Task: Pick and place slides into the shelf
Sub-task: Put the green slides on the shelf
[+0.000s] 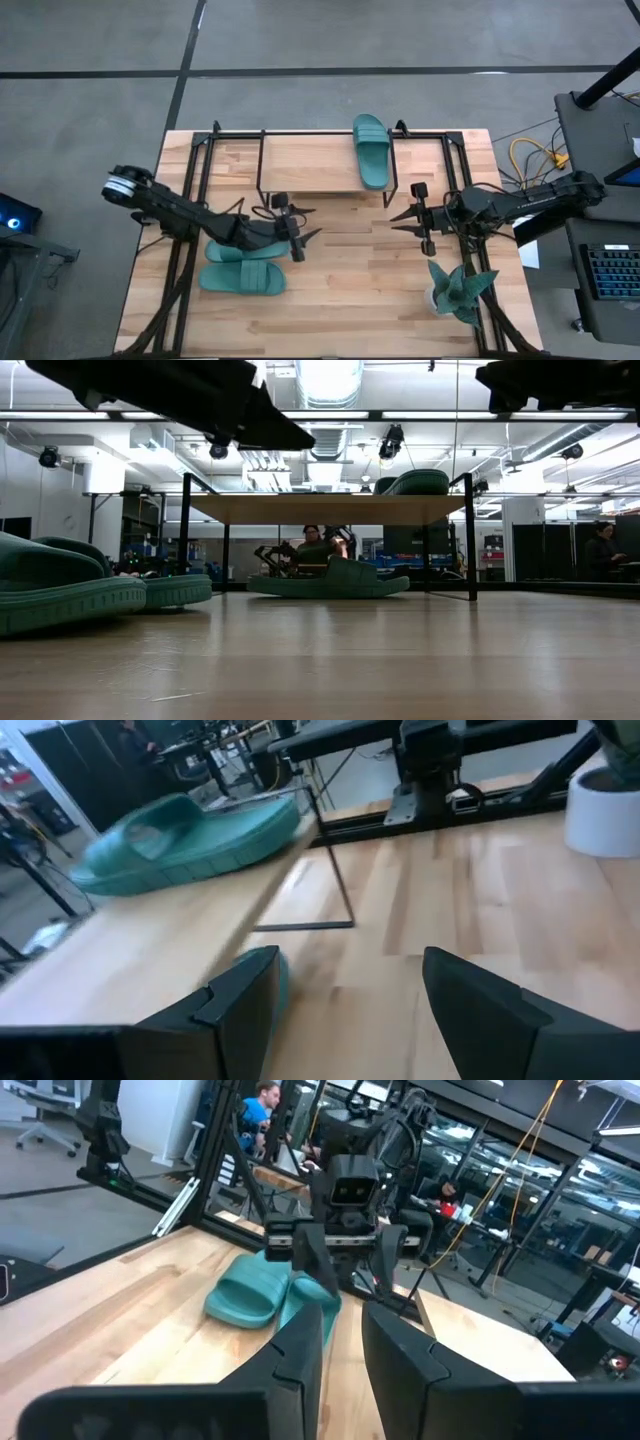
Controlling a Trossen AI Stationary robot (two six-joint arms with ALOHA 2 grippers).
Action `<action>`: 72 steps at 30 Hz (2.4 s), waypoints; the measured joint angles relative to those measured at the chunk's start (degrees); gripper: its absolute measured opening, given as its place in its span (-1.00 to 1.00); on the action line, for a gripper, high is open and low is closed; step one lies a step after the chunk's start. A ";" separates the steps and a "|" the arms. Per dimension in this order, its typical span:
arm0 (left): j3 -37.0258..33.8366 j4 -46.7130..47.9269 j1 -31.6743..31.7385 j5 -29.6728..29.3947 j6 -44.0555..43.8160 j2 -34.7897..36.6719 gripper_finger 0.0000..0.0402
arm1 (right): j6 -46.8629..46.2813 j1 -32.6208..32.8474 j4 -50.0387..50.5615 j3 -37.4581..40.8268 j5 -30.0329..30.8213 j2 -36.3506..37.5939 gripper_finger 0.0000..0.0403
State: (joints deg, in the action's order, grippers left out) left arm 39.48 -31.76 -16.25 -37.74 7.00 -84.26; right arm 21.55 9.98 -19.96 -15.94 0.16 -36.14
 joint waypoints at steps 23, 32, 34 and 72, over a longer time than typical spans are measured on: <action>10.88 -1.91 -3.82 -33.03 -22.02 -26.52 0.15 | -0.66 0.01 1.78 0.11 -0.03 0.01 -0.64; 12.71 -10.50 -2.64 -37.86 -22.75 -34.45 0.15 | -0.87 0.01 2.22 0.13 -0.04 -0.01 -0.68; 12.71 -12.29 -1.69 -37.90 -22.87 -35.39 0.15 | -0.76 0.01 2.37 0.13 -0.04 0.02 -0.67; 13.95 -20.12 13.23 -15.58 -16.56 -38.48 0.15 | 1.04 0.01 3.06 0.13 -0.04 0.00 -0.68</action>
State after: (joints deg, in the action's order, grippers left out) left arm 53.43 -51.88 -3.02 -53.31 -9.56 -122.74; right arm 22.59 9.99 -16.91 -15.81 0.12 -36.14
